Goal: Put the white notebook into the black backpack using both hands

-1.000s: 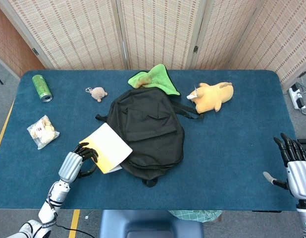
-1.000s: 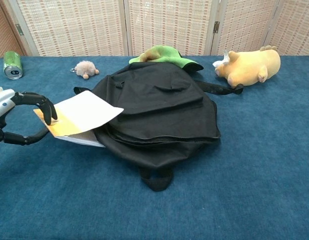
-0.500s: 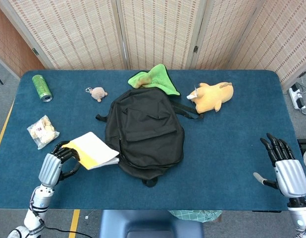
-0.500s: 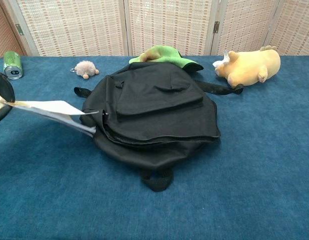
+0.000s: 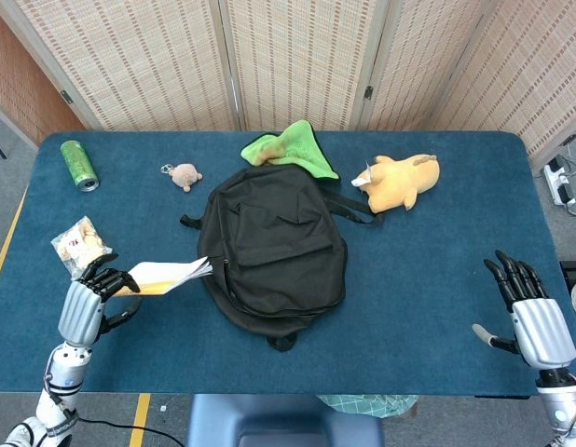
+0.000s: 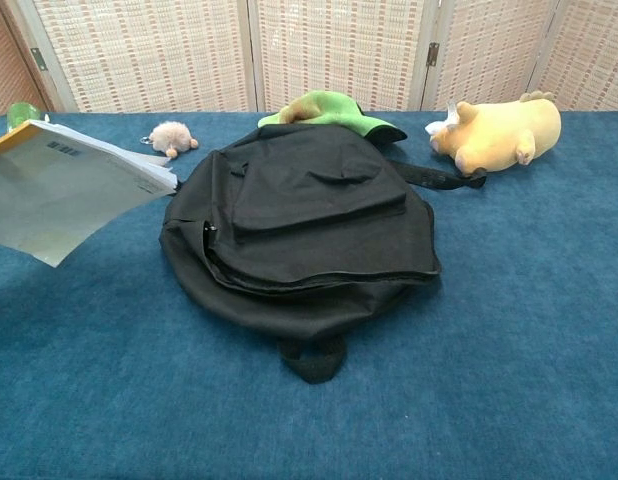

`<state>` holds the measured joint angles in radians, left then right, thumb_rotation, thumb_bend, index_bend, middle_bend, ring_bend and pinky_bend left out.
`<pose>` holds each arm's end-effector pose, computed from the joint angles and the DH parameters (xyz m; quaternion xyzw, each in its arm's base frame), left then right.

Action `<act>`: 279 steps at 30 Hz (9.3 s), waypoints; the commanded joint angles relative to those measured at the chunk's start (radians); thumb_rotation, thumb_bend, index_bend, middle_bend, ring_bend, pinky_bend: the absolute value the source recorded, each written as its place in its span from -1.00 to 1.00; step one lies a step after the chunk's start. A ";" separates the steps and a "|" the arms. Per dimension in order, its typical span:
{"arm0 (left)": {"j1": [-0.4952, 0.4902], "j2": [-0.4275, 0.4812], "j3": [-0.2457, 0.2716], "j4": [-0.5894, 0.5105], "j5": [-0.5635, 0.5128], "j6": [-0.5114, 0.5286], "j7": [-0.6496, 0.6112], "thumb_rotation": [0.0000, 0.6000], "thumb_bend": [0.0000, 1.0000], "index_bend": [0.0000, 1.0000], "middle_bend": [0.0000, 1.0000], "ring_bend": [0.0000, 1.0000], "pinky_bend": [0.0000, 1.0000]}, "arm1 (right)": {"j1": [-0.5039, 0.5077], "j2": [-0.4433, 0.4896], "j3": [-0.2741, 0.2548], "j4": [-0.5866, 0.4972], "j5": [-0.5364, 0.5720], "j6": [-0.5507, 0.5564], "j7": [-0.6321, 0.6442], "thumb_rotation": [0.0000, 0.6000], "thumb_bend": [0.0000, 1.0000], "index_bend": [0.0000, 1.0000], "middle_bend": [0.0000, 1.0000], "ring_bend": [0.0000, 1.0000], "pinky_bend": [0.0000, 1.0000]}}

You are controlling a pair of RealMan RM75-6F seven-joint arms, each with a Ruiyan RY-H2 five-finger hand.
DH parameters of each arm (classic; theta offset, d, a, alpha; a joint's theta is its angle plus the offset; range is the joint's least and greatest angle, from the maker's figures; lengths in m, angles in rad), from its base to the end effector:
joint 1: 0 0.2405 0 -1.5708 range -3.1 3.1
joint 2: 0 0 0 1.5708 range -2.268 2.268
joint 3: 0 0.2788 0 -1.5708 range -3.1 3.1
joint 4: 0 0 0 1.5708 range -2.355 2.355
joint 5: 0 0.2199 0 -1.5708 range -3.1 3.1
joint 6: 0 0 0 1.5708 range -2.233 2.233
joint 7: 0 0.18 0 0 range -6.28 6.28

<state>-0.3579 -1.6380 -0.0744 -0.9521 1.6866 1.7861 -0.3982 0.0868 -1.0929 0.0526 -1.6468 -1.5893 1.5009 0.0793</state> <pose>-0.2691 0.2993 0.0700 -0.5802 -0.2572 -0.6435 0.4279 -0.3131 -0.2194 0.1621 0.6014 -0.3882 0.4357 0.5456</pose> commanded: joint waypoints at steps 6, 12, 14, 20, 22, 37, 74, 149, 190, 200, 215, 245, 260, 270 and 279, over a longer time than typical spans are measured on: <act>-0.010 0.014 -0.030 -0.022 0.011 0.049 0.024 1.00 0.07 0.39 0.32 0.15 -0.42 | 0.006 -0.003 -0.006 0.001 -0.002 -0.011 0.006 1.00 -0.97 -1.00 -0.98 -0.93 -0.88; -0.010 0.021 -0.027 -0.028 0.039 0.087 0.041 1.00 0.07 0.39 0.33 0.16 -0.41 | 0.061 -0.016 -0.020 -0.013 -0.042 -0.089 0.041 1.00 -0.82 -1.00 -0.89 -0.88 -0.82; -0.008 0.022 -0.025 -0.032 0.051 0.102 0.047 1.00 0.07 0.39 0.34 0.16 -0.41 | 0.098 -0.032 -0.023 -0.021 -0.063 -0.135 0.049 1.00 -0.77 -0.97 -0.83 -0.83 -0.71; -0.005 0.035 -0.018 -0.051 0.078 0.134 0.066 1.00 0.07 0.39 0.34 0.16 -0.40 | 0.235 -0.100 -0.010 -0.055 -0.063 -0.332 0.048 1.00 -0.75 -0.74 -0.73 -0.76 -0.59; -0.004 0.041 -0.017 -0.056 0.085 0.144 0.071 1.00 0.07 0.39 0.34 0.16 -0.40 | 0.284 -0.136 0.008 -0.059 -0.045 -0.395 0.043 1.00 -0.73 -0.68 -0.70 -0.74 -0.58; 0.005 0.068 -0.020 -0.075 0.098 0.174 0.094 1.00 0.07 0.40 0.35 0.16 -0.40 | 0.550 -0.407 0.147 0.027 0.225 -0.677 -0.127 1.00 -0.64 -0.45 -0.57 -0.63 -0.48; -0.001 0.062 -0.025 -0.046 0.092 0.171 0.083 1.00 0.06 0.40 0.35 0.16 -0.40 | 0.756 -0.577 0.202 0.161 0.589 -0.697 -0.353 1.00 -0.34 -0.12 -0.44 -0.51 -0.36; -0.487 -0.185 -0.025 0.233 0.348 0.028 0.286 1.00 0.07 0.48 0.50 0.36 0.29 | 1.002 -0.532 0.533 0.048 1.116 -0.577 -0.280 1.00 0.57 0.43 -0.23 -0.28 -0.21; -0.434 -0.308 -0.073 0.040 -0.092 -0.525 0.702 1.00 0.10 0.48 0.51 0.36 0.34 | 1.059 -0.560 0.500 0.012 1.138 -0.529 -0.240 1.00 0.56 0.42 -0.23 -0.27 -0.21; -0.484 -0.332 -0.153 0.065 -0.195 -0.617 0.761 1.00 0.10 0.47 0.51 0.36 0.35 | 1.051 -0.553 0.491 -0.010 1.135 -0.542 -0.221 1.00 0.56 0.40 -0.23 -0.27 -0.21; -0.596 -0.388 -0.207 0.216 -0.288 -0.753 0.920 1.00 0.10 0.47 0.51 0.36 0.35 | 1.041 -0.534 0.476 -0.047 1.125 -0.544 -0.209 1.00 0.56 0.40 -0.23 -0.27 -0.21; -0.423 -0.176 -0.151 -0.350 -0.417 -0.605 1.250 1.00 -0.76 -0.43 -0.40 -0.37 -0.31 | 1.025 -0.521 0.455 -0.001 1.103 -0.577 -0.164 1.00 0.56 0.37 -0.23 -0.28 -0.21; -0.212 0.111 0.085 -0.723 -0.100 -0.352 1.010 1.00 -0.74 -0.08 -0.08 -0.14 -0.05 | 0.977 -0.508 0.382 -0.006 1.023 -0.669 -0.121 1.00 0.52 0.18 -0.32 -0.37 -0.24; -0.112 0.222 0.102 -0.762 -0.131 -0.306 0.881 1.00 -0.75 -0.08 -0.07 -0.14 -0.03 | 0.843 -0.326 0.286 -0.185 0.788 -0.764 -0.059 0.71 -0.68 -1.00 -0.87 -0.89 -0.67; -0.048 0.285 0.048 -0.740 -0.235 -0.294 0.774 1.00 -0.75 -0.08 -0.06 -0.13 -0.03 | 0.629 -0.157 0.190 -0.294 0.537 -0.530 -0.072 1.00 -0.33 -0.49 -0.51 -0.58 -0.45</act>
<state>-0.4181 -1.3650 -0.0147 -1.6997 1.4675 1.4883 0.3910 0.7900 -1.3002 0.2914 -1.9057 -0.9741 0.8799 0.0321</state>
